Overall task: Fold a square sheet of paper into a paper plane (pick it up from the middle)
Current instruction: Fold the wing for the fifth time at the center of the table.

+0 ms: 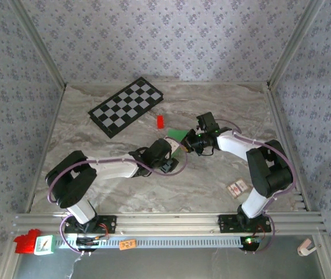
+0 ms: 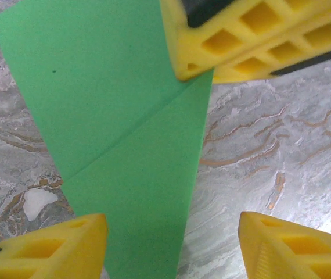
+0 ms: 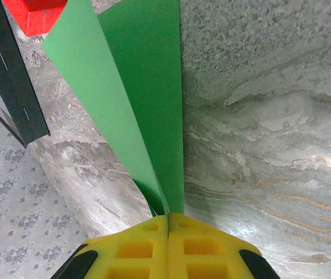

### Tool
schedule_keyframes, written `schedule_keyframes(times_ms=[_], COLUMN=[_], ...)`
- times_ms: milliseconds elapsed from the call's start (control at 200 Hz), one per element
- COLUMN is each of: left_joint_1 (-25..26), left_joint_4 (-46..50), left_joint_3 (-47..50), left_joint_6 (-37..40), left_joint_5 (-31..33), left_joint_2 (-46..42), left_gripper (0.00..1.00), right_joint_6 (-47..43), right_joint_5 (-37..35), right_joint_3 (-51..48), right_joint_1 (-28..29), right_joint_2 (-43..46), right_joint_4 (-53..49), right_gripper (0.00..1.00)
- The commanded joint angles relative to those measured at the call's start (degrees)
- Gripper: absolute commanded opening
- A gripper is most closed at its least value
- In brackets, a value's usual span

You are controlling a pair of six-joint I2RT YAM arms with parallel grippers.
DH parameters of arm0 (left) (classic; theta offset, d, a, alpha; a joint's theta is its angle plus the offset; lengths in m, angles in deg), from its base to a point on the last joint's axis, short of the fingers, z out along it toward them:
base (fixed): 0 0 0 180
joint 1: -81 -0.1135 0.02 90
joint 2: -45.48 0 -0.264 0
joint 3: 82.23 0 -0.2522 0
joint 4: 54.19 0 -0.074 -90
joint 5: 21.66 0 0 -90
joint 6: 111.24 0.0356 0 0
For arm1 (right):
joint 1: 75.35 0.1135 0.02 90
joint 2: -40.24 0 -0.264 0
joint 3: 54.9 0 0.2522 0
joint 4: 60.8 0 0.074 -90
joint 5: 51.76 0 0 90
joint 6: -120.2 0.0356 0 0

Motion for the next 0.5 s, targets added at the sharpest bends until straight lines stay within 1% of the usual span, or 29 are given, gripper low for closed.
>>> schedule_keyframes(times_ms=[0,125,350,495], left_joint_1=[0.26,0.24,0.26,0.29], left_joint_4=[-4.93,-5.28,-6.62,-6.36], left_joint_3=[1.29,1.38,2.37,2.46], left_joint_6=[3.08,4.19,4.55,5.09], left_joint_5=[-0.59,-0.53,-0.69,-0.78], left_joint_2=[0.74,1.89,2.24,2.58], left_gripper=[0.6,0.56,0.43,0.37], right_joint_6=[1.48,1.88,1.81,1.84], right_joint_5=[1.31,1.45,1.79,2.11], right_joint_3=[-0.55,-0.48,-0.38,-0.2], right_joint_1=[-0.42,-0.48,-0.65,-0.74], right_joint_2=[1.61,1.5,1.33,1.09], right_joint_4=[-1.83,-1.74,-2.35,-2.45], right_gripper=[0.07,0.07,0.08,0.08])
